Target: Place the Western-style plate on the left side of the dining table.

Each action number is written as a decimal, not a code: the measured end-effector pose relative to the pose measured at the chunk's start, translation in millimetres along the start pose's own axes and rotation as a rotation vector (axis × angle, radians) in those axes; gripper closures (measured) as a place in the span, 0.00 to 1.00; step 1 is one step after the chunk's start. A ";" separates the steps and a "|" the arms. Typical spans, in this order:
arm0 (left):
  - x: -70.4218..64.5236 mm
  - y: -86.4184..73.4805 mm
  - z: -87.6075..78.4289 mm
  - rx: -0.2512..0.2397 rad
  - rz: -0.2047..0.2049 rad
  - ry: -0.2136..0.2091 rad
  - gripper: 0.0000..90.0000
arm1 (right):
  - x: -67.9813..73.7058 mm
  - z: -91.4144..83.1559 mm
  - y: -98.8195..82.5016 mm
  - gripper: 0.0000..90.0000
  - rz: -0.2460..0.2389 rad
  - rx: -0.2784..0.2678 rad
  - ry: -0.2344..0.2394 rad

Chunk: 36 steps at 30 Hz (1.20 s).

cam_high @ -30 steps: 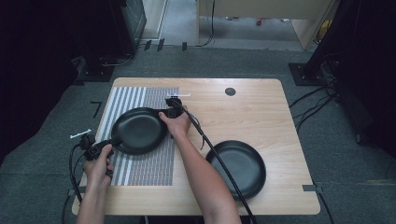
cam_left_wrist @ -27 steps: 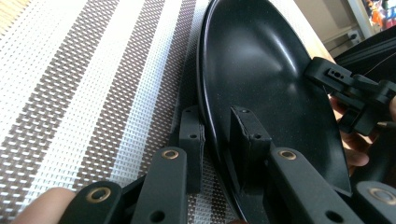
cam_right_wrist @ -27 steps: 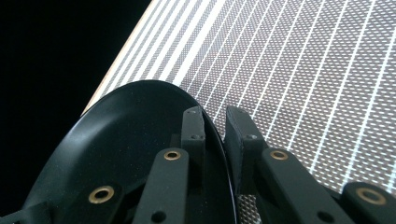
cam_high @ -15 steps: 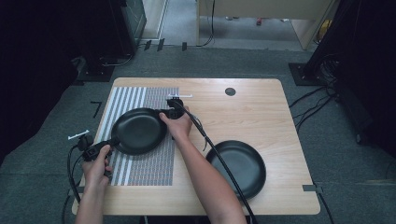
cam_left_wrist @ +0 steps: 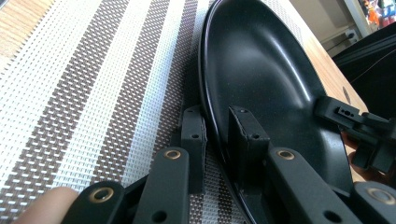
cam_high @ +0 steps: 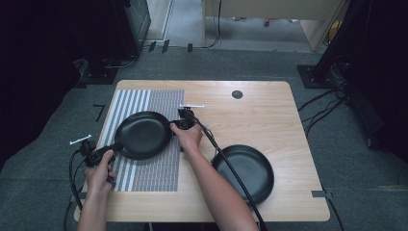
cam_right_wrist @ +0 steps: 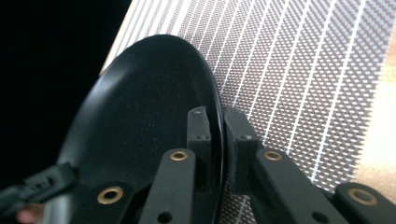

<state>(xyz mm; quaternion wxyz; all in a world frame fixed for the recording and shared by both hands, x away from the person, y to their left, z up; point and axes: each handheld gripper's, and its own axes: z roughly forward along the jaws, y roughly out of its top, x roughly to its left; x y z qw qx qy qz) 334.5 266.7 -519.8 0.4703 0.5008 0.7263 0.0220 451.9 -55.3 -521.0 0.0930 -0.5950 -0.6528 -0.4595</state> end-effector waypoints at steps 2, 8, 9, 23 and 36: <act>0.2 0.0 0.0 0.002 -0.003 -0.002 0.86 | -1.5 0.1 1.1 0.93 0.029 0.004 0.011; 0.4 -0.7 0.5 0.006 -0.006 -0.010 0.85 | -0.2 6.9 8.1 0.93 0.023 -0.020 0.002; 0.5 -0.8 0.6 0.006 -0.007 -0.010 0.85 | 0.0 8.0 9.0 0.93 0.023 -0.029 0.002; 4.2 0.9 -11.2 -0.062 0.016 0.016 0.71 | 8.0 -7.7 15.8 0.65 -0.195 -0.146 -0.123; -27.4 -3.9 -19.6 -0.091 0.208 0.052 0.43 | 2.5 -53.5 11.2 0.49 -0.243 -0.183 -0.060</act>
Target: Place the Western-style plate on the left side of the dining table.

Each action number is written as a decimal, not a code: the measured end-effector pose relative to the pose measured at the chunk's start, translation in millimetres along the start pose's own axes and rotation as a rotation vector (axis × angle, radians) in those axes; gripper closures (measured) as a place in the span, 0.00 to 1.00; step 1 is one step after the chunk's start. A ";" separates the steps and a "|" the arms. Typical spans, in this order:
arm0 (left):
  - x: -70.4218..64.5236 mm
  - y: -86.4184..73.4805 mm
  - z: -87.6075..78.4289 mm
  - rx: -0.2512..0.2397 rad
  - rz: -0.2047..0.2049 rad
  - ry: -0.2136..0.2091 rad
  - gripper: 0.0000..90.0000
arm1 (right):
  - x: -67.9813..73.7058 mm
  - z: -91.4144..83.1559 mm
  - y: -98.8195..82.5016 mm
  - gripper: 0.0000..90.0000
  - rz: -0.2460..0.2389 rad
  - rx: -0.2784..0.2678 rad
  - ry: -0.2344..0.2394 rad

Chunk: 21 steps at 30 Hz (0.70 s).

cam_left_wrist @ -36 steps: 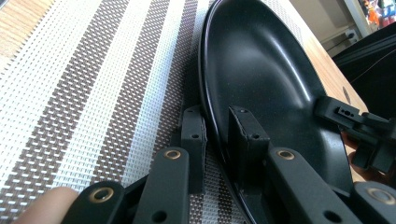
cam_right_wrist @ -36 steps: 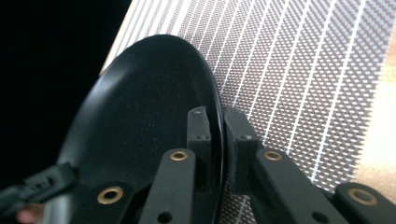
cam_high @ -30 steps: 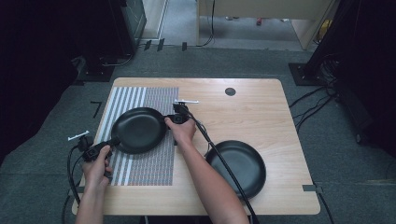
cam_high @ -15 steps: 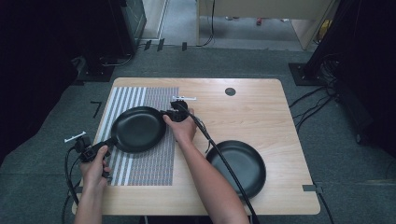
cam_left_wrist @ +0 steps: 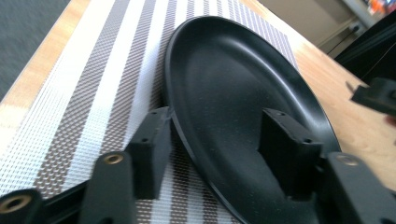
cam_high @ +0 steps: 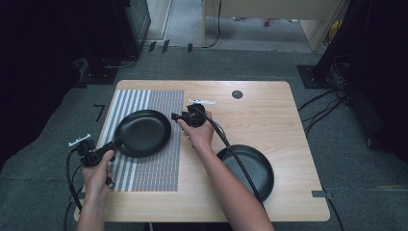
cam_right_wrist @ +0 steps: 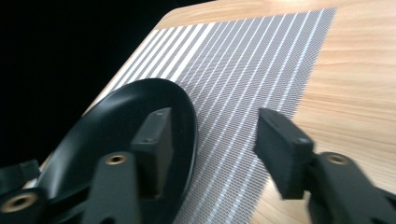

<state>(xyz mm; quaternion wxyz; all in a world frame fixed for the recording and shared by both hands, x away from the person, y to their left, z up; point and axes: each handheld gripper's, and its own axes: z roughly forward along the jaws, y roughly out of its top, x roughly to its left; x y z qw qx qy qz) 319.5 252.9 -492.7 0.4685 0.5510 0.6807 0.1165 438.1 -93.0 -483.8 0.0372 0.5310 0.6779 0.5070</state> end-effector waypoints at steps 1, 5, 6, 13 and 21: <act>-6.7 -0.5 -1.0 0.007 0.030 0.020 0.38 | 1.1 -10.4 0.3 0.47 -0.028 0.005 -0.029; -19.1 -2.5 -3.9 0.026 0.090 0.051 0.26 | 0.7 -28.7 0.0 0.41 -0.091 0.052 -0.054; -23.0 -3.5 -5.0 0.027 0.105 0.055 0.25 | 0.2 -32.6 -0.4 0.39 -0.094 0.051 -0.046; -43.5 -11.7 -10.4 0.032 0.201 0.093 0.15 | -4.6 -69.3 -6.3 0.32 -0.111 0.039 -0.016; -56.5 -25.6 -12.6 0.066 0.267 0.110 0.11 | -11.3 -108.2 -13.1 0.30 -0.141 0.001 -0.045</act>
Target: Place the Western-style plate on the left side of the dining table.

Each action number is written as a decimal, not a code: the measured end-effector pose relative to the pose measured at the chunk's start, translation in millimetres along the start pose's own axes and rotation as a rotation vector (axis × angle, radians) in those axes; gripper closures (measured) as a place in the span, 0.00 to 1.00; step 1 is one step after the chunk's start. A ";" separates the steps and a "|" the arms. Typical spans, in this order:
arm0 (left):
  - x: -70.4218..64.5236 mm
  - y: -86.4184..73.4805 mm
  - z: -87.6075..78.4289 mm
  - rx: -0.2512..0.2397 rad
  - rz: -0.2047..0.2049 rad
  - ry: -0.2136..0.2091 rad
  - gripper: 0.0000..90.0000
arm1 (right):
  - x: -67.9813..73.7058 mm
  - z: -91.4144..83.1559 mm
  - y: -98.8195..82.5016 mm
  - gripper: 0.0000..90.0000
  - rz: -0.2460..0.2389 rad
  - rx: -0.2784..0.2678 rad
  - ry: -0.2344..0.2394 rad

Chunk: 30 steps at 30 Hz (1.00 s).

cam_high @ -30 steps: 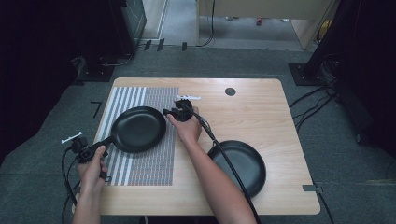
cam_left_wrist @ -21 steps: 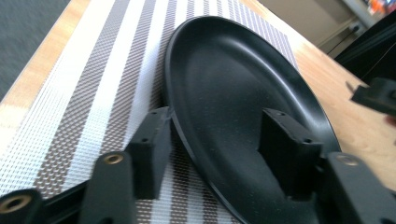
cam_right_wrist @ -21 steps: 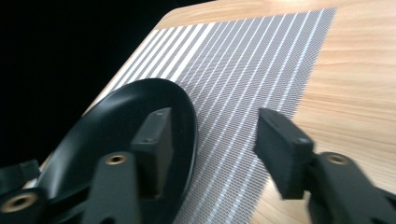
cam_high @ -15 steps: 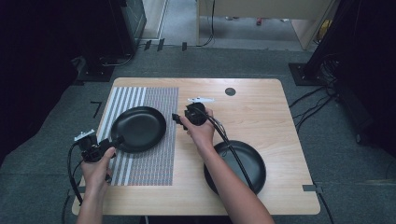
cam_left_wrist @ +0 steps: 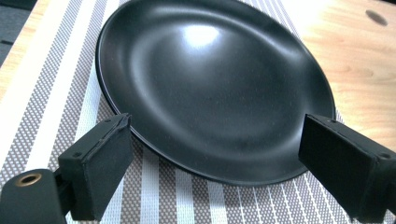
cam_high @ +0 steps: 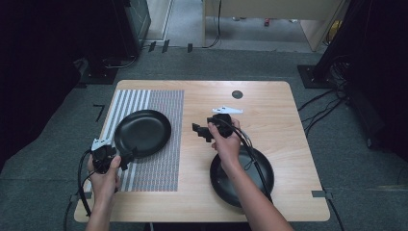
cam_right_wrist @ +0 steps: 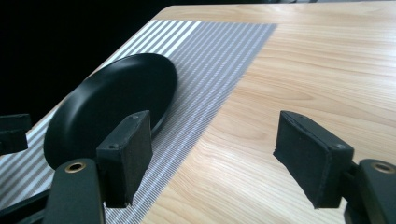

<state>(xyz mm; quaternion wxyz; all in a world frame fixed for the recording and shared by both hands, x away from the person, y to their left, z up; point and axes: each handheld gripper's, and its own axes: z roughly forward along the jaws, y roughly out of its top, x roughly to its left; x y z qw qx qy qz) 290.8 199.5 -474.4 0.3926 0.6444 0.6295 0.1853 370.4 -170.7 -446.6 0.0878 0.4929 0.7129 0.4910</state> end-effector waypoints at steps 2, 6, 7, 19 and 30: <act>-1.4 -3.0 -0.5 -0.001 0.004 0.001 0.11 | -3.3 -8.2 -2.7 0.29 -0.004 -0.010 -0.015; -2.0 -9.5 -1.2 0.000 0.013 0.014 0.11 | -10.8 -23.4 -8.9 0.28 0.004 -0.020 -0.025; -2.0 -9.5 -1.2 0.000 0.013 0.014 0.11 | -10.8 -23.4 -8.9 0.28 0.004 -0.020 -0.025; 0.7 -28.4 -3.2 0.021 0.014 0.050 0.11 | -39.0 -63.8 -31.1 0.28 -0.015 -0.038 -0.105; 2.1 -40.2 2.0 0.024 0.051 0.174 0.15 | -76.1 -96.5 -56.5 0.28 0.033 -0.058 -0.186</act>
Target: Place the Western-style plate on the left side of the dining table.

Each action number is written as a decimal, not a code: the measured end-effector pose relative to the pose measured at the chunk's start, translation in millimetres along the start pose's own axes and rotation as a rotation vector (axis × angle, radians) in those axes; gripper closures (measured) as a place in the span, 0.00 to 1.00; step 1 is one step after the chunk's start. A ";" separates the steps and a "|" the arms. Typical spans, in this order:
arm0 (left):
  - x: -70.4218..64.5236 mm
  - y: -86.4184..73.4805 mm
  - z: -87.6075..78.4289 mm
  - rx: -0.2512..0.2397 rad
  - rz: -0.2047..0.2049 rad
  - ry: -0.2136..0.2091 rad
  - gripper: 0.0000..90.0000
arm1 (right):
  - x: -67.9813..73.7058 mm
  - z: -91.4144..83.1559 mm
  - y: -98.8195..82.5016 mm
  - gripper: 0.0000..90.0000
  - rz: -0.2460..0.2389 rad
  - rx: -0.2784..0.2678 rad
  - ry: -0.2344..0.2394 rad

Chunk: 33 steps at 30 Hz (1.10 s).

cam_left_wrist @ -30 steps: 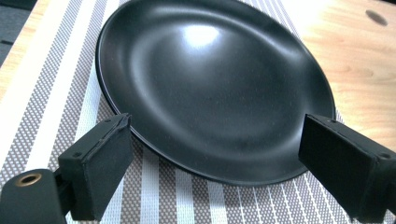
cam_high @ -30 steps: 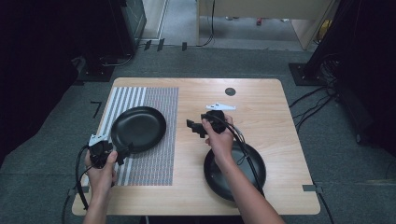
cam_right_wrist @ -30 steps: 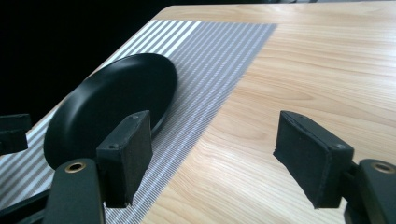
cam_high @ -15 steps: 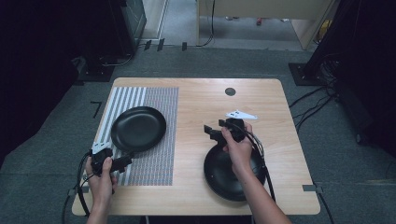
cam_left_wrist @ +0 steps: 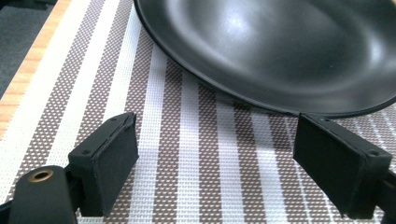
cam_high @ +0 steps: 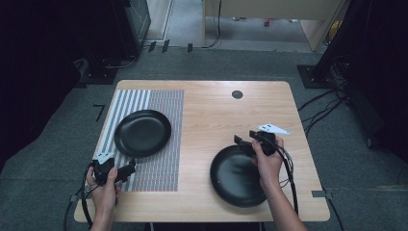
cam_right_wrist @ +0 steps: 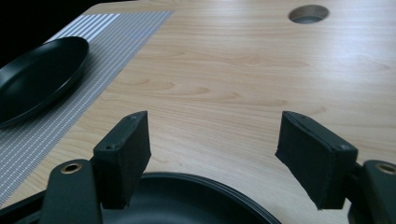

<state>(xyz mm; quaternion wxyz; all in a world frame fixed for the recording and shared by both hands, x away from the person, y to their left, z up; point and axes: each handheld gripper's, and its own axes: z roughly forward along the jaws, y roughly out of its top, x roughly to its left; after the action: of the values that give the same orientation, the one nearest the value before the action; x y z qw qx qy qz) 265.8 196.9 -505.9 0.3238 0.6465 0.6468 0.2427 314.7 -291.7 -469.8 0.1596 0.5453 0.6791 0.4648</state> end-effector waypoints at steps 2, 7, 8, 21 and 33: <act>0.7 -1.1 0.7 0.005 0.017 0.011 0.15 | -6.2 -4.4 -3.7 0.28 0.017 -0.002 -0.007; 1.3 -3.6 2.7 0.014 0.056 0.008 0.15 | -18.1 -12.5 -10.6 0.28 0.031 -0.004 -0.030; 1.2 -4.8 4.1 0.020 0.058 0.000 0.15 | -23.2 -16.3 -13.4 0.28 0.037 -0.003 -0.040; 0.4 -8.0 5.8 0.013 0.081 0.026 0.15 | -52.1 -41.7 -26.7 0.28 0.057 -0.011 -0.105; -2.2 -11.0 6.3 0.002 0.103 0.043 0.15 | -78.2 -59.3 -45.6 0.28 0.110 0.001 -0.163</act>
<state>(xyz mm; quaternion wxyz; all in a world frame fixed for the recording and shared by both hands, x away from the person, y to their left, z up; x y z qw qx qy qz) 262.9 193.5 -518.0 0.2963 0.6739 0.6197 0.2721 272.5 -387.1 -498.6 0.1882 0.6180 0.6331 0.4265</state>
